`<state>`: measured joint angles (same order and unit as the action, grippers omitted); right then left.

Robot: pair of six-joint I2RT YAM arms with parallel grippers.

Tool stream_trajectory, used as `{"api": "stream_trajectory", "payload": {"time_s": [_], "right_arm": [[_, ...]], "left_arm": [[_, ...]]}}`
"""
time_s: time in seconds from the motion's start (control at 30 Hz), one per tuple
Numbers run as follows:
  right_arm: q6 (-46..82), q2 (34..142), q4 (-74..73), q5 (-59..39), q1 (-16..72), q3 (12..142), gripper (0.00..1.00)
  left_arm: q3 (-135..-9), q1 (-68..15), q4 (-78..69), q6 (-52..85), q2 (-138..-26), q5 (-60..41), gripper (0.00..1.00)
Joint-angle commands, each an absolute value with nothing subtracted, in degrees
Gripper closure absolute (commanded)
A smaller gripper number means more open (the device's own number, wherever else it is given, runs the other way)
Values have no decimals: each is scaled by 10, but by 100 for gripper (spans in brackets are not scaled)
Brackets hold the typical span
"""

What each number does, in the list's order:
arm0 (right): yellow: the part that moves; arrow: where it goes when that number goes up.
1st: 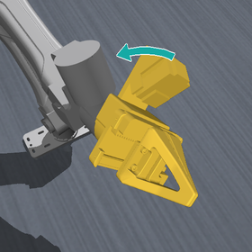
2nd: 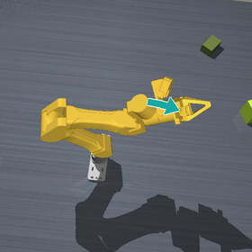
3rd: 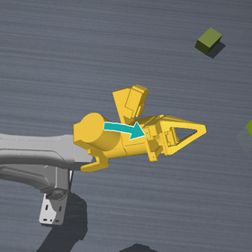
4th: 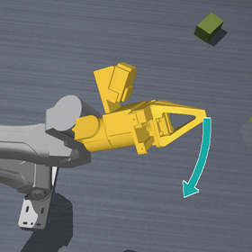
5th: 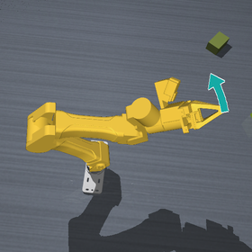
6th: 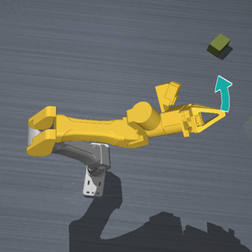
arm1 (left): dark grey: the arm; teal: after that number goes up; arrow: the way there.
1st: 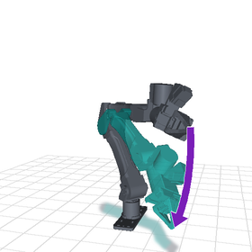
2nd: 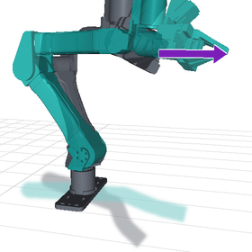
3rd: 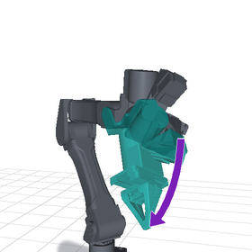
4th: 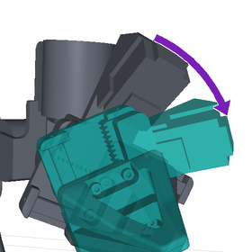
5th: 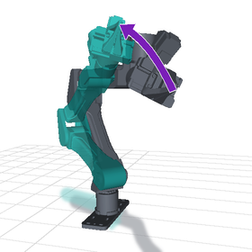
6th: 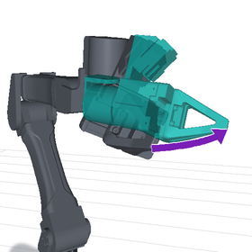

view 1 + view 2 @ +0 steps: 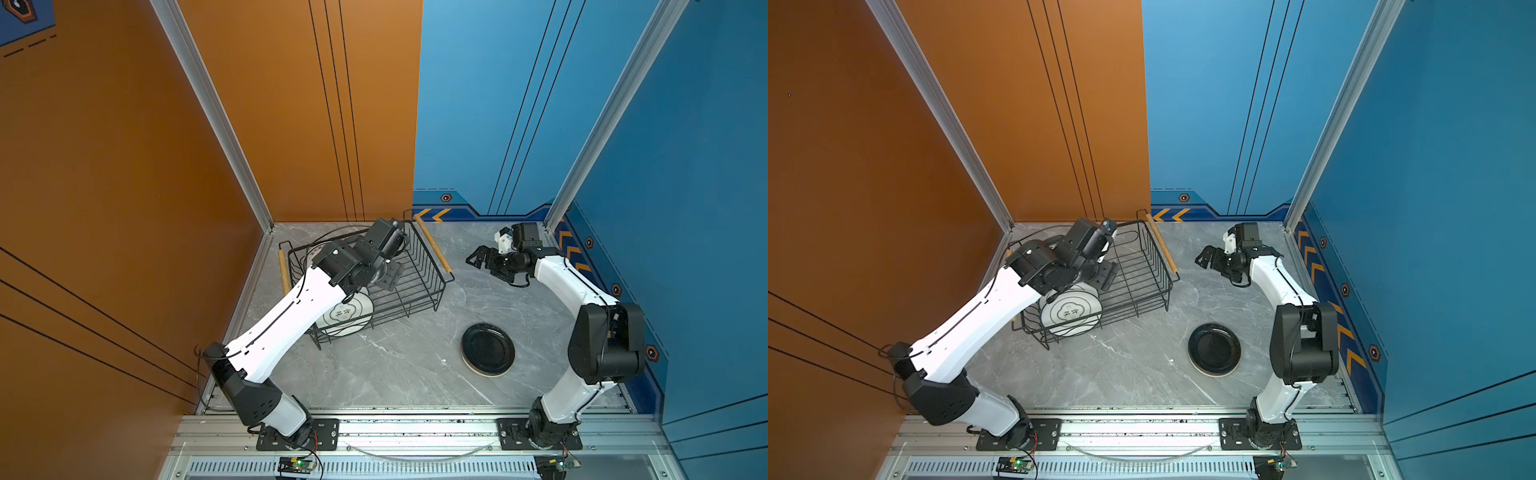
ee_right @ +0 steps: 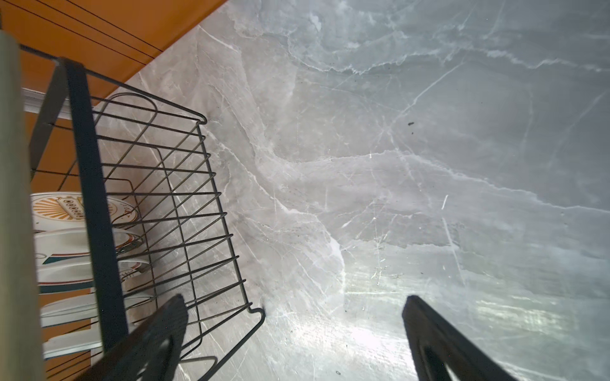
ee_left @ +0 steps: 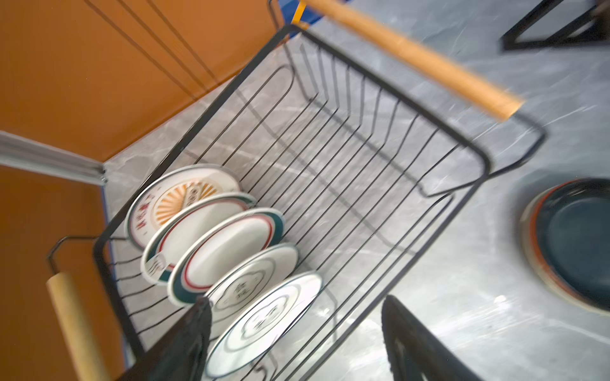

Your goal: Unload the plates from the dish rack

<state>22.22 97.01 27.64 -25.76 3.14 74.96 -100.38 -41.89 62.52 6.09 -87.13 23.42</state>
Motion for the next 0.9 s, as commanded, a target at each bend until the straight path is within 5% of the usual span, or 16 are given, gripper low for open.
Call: {"api": "stream_trajectory", "payload": {"time_s": [0.0, 0.87], "right_arm": [[204, 932, 289, -258, 36, 719, 0], [200, 890, 285, -256, 27, 665, 0]], "left_arm": [[-946, -389, 686, 8, -855, 248, 18], [-903, -269, 739, -113, -922, 140, 38]]}}
